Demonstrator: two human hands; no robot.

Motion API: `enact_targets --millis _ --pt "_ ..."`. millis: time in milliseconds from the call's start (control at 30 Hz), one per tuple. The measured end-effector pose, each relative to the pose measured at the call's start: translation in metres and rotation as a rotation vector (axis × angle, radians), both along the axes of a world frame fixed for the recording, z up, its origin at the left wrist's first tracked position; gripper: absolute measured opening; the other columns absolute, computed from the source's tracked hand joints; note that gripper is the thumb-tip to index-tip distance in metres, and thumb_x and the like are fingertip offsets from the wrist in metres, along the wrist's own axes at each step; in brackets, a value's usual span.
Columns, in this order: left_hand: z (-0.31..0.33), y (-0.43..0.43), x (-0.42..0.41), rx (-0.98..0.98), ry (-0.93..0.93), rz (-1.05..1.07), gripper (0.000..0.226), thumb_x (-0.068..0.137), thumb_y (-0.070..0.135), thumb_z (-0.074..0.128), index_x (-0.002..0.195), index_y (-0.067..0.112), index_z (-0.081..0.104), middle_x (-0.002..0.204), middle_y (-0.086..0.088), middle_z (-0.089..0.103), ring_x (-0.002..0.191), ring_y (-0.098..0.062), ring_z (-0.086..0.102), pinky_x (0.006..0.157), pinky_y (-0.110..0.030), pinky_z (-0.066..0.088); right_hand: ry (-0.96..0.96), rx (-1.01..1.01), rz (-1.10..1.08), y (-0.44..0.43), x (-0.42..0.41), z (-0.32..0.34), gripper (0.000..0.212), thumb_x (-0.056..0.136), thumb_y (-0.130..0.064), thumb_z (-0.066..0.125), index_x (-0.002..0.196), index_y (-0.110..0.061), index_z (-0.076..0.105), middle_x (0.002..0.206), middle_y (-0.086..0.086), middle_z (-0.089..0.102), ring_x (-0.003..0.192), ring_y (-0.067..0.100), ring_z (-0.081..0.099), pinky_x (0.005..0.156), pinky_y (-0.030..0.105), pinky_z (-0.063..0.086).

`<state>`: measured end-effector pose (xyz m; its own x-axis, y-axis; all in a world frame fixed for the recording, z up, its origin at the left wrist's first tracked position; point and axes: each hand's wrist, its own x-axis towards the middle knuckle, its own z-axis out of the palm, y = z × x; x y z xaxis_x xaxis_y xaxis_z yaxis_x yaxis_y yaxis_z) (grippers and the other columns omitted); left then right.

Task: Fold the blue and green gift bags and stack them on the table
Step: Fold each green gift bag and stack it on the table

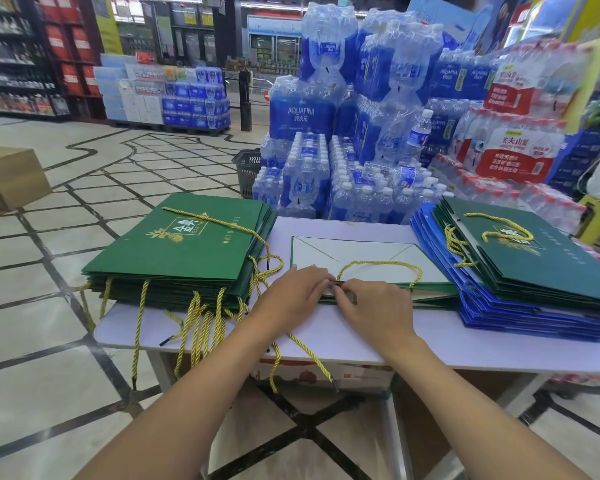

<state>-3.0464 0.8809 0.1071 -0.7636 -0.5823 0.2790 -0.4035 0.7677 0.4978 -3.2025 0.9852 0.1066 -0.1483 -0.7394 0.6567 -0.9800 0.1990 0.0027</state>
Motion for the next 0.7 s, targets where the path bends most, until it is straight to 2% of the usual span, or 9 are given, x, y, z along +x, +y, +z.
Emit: enact_targets --millis 133,333,500,600,700 --pt "-0.002 0.0 -0.001 0.0 -0.014 0.001 0.033 0.113 0.029 0.033 0.13 0.027 0.062 0.132 0.013 0.062 0.141 -0.011 0.043 0.125 -0.045 0.02 -0.028 -0.008 0.051 0.0 -0.001 -0.002 0.03 0.088 -0.041 0.072 0.064 -0.024 0.067 0.047 -0.006 0.055 0.041 0.02 0.053 0.039 0.023 0.036" --pt "0.002 0.005 0.002 0.0 -0.008 0.003 0.035 0.113 0.027 0.033 0.135 0.022 0.06 0.14 0.007 0.06 0.148 -0.011 0.035 0.125 -0.037 0.012 -0.122 -0.012 0.115 -0.001 -0.003 -0.005 0.022 0.083 -0.033 0.071 0.064 -0.023 0.066 0.047 -0.008 0.053 0.043 0.016 0.052 0.04 0.027 0.044" --pt "0.003 0.005 0.003 0.003 0.01 0.012 0.035 0.113 0.026 0.034 0.135 0.021 0.06 0.141 0.007 0.059 0.148 -0.011 0.034 0.125 -0.038 0.011 -0.186 -0.041 0.211 0.003 -0.001 -0.005 0.019 0.079 -0.034 0.06 0.063 -0.025 0.058 0.049 -0.011 0.047 0.045 0.013 0.048 0.043 0.028 0.045" --pt "0.003 0.006 0.002 0.006 0.025 0.018 0.032 0.111 0.026 0.038 0.129 0.026 0.063 0.134 0.012 0.062 0.142 -0.007 0.039 0.126 -0.041 0.013 -0.173 -0.066 0.175 0.006 -0.001 -0.002 0.024 0.083 -0.039 0.059 0.064 -0.025 0.059 0.05 -0.011 0.05 0.046 0.012 0.048 0.042 0.026 0.042" --pt "0.003 0.007 0.002 0.007 0.053 0.031 0.026 0.104 0.03 0.048 0.122 0.032 0.065 0.128 0.017 0.063 0.129 -0.004 0.049 0.127 -0.04 0.015 -0.237 -0.16 0.144 0.006 -0.004 0.007 0.033 0.092 -0.045 0.052 0.067 -0.026 0.063 0.055 -0.012 0.055 0.049 0.009 0.049 0.045 0.025 0.039"
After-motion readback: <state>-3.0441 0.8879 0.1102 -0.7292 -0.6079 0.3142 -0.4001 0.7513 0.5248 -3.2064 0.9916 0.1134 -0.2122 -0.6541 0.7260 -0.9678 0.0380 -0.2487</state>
